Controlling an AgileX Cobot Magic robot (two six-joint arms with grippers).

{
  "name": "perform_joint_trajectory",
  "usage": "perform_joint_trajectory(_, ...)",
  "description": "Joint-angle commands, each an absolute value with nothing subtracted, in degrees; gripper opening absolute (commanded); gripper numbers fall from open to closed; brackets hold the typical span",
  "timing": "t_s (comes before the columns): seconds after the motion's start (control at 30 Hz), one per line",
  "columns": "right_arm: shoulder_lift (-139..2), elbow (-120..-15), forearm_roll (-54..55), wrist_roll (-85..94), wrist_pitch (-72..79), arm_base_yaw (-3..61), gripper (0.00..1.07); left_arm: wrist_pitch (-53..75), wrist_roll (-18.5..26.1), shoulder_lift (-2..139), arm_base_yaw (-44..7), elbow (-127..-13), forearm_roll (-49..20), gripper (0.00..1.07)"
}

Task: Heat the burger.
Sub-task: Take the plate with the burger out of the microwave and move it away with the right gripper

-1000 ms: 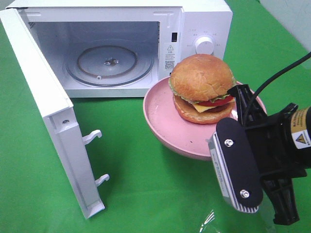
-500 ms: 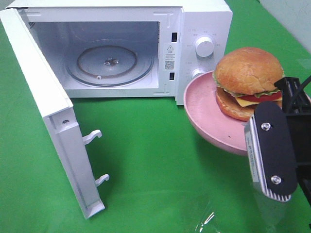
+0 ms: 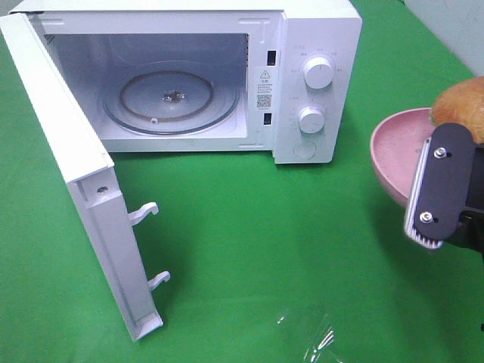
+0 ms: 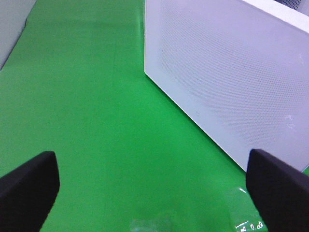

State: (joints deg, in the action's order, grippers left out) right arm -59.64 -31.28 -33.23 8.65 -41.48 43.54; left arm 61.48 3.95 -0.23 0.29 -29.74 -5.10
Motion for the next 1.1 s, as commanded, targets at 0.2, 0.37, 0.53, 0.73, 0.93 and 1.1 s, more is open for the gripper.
perform_joint_trajectory(0.2, -58.96, -31.68, -39.19, -5.44, -45.21, 43.66, 0.00, 61.31, 3.67, -1.20, 0.40, -29.68, -5.50, 0.97)
perform_joint_trajectory(0.37, -58.96, -31.68, -39.19, -11.29, -46.35, 43.66, 0.00, 61.31, 3.67, -1.20, 0.40, -29.68, -5.50, 0.97)
perform_joint_trajectory(0.53, -60.22, -31.51, -42.28, -18.62, -47.27, 43.66, 0.00, 61.31, 3.67, -1.20, 0.40, -29.68, -5.50, 0.97)
perform_joint_trajectory(0.73, -64.63, -31.51, -44.35, -25.04, -47.15, 43.43, 0.00, 61.31, 3.67, -1.20, 0.40, -29.68, -5.50, 0.97)
perform_joint_trajectory(0.93, -73.22, -31.51, -47.96, -36.21, -44.58, 43.43, 0.00, 61.31, 3.67, -1.20, 0.40, -29.68, -5.50, 0.97)
perform_joint_trajectory(1.1, -79.76, -31.51, -49.45, -43.26, -42.23, 41.02, 0.00, 61.31, 3.67, -1.20, 0.40, -29.68, -5.50, 0.97)
